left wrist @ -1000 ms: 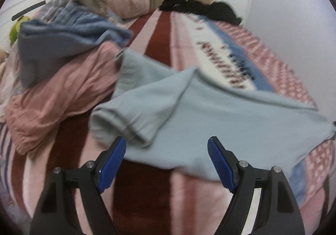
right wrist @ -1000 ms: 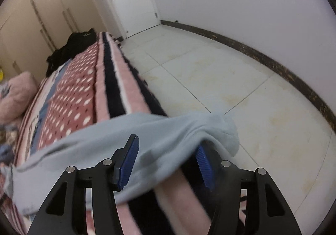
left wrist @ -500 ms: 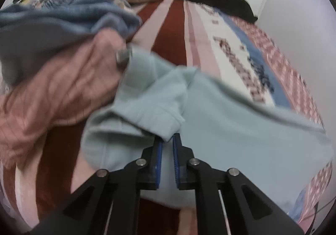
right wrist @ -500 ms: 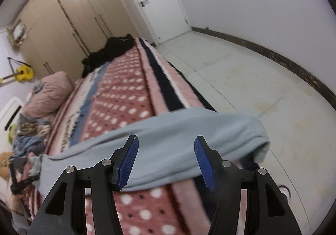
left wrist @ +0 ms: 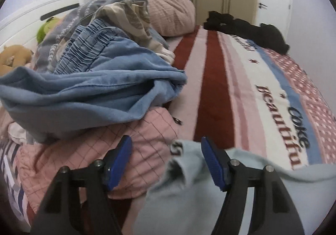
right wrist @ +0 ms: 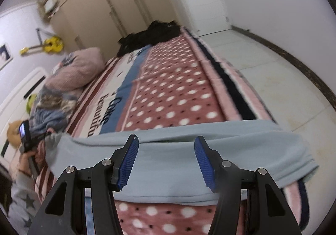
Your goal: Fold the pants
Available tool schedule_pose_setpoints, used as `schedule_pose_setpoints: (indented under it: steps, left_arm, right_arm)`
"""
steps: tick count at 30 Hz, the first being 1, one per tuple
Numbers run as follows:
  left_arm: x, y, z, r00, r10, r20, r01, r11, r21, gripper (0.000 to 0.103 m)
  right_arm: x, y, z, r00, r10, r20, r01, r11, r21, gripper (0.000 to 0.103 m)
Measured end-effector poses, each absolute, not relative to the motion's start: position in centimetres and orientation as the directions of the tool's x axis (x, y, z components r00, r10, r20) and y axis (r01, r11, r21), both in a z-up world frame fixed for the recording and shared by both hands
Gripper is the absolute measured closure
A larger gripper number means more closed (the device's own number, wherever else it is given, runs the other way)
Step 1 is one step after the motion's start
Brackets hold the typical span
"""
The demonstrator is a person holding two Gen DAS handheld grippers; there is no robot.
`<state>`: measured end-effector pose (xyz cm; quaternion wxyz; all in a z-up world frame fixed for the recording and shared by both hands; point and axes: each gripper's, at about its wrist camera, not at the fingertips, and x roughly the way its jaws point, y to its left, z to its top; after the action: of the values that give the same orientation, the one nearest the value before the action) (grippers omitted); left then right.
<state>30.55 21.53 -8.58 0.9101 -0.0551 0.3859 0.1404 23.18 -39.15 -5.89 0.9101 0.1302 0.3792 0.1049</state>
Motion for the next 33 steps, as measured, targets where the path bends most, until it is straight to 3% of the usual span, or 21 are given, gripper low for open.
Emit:
schedule_pose_setpoints:
  steps: [6, 16, 23, 24, 25, 28, 31, 33]
  left_arm:
    - [24.0, 20.5, -7.6, 0.687, 0.056, -0.725, -0.205, 0.972, -0.119, 0.019]
    - [18.8, 20.8, -15.6, 0.586, -0.231, -0.776, -0.241, 0.866, -0.439, 0.019]
    - [22.9, 21.0, -16.9, 0.662, -0.22, -0.716, -0.27, 0.821, -0.502, 0.019]
    - [23.3, 21.1, -16.9, 0.675, -0.208, -0.708, -0.279, 0.816, -0.506, 0.028]
    - [23.6, 21.1, -16.8, 0.684, -0.176, -0.708, -0.292, 0.823, -0.487, 0.047]
    - [23.8, 21.1, -16.8, 0.7, -0.145, -0.699, -0.297, 0.831, -0.47, 0.089]
    - [23.4, 20.5, -15.6, 0.742, -0.137, -0.657, -0.245, 0.856, -0.455, 0.098]
    - [23.0, 19.8, -14.2, 0.771, -0.113, -0.627, -0.204, 0.888, -0.411, 0.098]
  right_arm:
    - [23.4, -35.0, -6.5, 0.65, 0.341, -0.68, -0.204, 0.939, 0.276, 0.052]
    - [23.3, -30.7, -8.7, 0.586, 0.45, -0.674, -0.311, 0.893, 0.326, 0.052]
    - [24.7, -27.8, -9.6, 0.518, 0.478, -0.71, -0.386, 0.871, 0.304, 0.049]
    - [25.3, -27.2, -9.9, 0.488, 0.502, -0.714, -0.409, 0.854, 0.322, 0.048]
    - [26.1, -26.5, -10.4, 0.438, 0.547, -0.713, -0.433, 0.824, 0.366, 0.048]
    - [28.0, -24.5, -11.9, 0.341, 0.601, -0.723, -0.46, 0.777, 0.43, 0.063]
    - [29.6, -21.8, -13.4, 0.325, 0.548, -0.771, -0.485, 0.796, 0.361, 0.078]
    - [30.8, -20.8, -14.7, 0.316, 0.507, -0.802, -0.48, 0.814, 0.326, 0.084]
